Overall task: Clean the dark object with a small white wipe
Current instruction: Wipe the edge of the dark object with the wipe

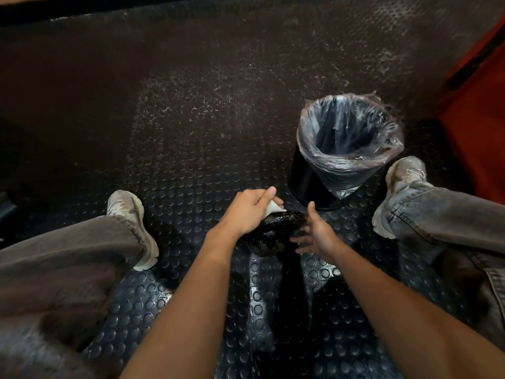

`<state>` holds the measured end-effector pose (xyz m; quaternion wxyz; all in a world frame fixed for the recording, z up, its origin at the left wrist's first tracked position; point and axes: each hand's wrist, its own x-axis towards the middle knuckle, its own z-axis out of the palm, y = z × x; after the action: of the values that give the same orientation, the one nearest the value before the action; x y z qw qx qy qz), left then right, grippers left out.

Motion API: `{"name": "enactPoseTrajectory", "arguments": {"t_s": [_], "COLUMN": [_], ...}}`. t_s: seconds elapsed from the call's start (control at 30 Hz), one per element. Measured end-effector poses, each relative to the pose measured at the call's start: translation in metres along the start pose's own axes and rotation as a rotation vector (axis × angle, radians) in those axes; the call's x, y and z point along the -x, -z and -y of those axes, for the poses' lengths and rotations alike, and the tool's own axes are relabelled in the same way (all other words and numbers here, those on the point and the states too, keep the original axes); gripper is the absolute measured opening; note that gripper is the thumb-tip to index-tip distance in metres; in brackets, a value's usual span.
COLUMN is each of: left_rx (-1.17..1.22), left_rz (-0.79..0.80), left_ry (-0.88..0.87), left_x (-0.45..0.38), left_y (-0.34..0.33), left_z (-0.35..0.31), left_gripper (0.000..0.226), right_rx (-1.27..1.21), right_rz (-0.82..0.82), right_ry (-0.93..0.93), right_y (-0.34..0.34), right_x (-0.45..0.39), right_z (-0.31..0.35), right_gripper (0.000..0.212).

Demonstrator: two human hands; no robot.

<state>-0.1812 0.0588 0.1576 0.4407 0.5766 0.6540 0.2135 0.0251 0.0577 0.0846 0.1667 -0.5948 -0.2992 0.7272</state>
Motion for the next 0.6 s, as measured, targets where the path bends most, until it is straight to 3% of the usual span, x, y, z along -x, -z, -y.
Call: {"name": "enactPoseTrajectory", "arguments": {"t_s": [0.07,0.13,0.23,0.37,0.5,0.6], "left_rx": [0.06,-0.044,-0.206,-0.185,-0.064,-0.063], "left_rz": [-0.093,-0.154,-0.029,0.084,-0.016,-0.088], "left_ry": [0.033,0.101,0.198,0.098,0.031,0.074], "left_x": [0.011,0.013,-0.003,-0.018,-0.003,0.006], "left_y": [0.007,0.015,0.014,-0.007,0.003,0.019], "left_z": [0.013,0.025,0.025,0.0,-0.001,0.021], "left_gripper": [0.046,0.048,0.052,0.049,0.044,0.045], "right_rx": [-0.013,-0.029,-0.023,-0.008,-0.004,-0.014], "right_rz": [0.004,0.007,0.006,0.012,0.008,0.011], "right_ry": [0.001,0.005,0.011,0.0,-0.006,-0.001], "right_y": [0.0,0.001,0.001,0.0,0.003,0.005], "right_x": [0.0,0.001,0.001,0.002,-0.001,-0.002], "right_z": [0.0,0.0,0.0,0.0,0.0,-0.001], "right_gripper": [0.101,0.1,0.1,0.101,0.104,0.108]}}
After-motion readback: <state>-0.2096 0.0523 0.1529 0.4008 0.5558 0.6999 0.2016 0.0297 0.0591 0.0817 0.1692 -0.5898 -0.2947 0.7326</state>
